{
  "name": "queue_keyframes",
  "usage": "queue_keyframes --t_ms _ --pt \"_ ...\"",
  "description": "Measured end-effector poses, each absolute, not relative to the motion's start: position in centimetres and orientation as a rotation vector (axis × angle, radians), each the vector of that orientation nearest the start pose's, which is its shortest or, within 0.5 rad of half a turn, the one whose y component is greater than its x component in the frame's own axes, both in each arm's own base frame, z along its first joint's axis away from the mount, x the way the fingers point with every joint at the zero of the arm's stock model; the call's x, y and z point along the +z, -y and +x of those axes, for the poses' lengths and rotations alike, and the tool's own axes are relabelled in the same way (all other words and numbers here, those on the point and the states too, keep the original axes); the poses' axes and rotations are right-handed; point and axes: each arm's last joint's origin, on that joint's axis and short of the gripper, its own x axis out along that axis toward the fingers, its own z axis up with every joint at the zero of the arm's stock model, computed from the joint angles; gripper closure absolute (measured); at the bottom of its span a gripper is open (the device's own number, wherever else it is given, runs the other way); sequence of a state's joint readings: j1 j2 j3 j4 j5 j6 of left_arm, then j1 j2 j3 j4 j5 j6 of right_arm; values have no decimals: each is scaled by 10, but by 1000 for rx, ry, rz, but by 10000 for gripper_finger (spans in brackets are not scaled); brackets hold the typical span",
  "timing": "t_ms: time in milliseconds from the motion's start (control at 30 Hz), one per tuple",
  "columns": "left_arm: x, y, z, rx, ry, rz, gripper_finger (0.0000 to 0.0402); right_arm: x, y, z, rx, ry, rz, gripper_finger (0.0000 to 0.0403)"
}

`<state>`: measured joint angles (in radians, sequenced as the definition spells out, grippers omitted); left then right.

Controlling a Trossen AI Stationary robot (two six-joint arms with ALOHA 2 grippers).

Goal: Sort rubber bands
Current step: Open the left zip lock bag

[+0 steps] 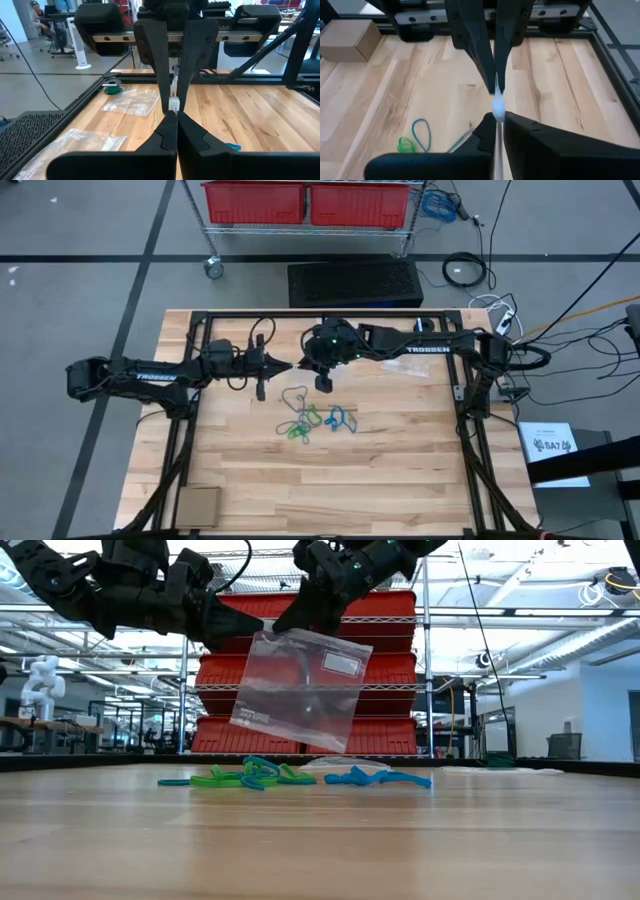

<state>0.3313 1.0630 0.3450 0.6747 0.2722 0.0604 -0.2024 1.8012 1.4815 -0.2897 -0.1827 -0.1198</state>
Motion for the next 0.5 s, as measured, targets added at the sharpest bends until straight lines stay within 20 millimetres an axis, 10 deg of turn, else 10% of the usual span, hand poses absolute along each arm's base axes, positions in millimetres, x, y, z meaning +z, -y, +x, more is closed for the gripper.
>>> queue_keyframes --t_ms 500 --pt "219 -60 199 54 -23 53 402 288 74 372 -69 -850 -4 401"
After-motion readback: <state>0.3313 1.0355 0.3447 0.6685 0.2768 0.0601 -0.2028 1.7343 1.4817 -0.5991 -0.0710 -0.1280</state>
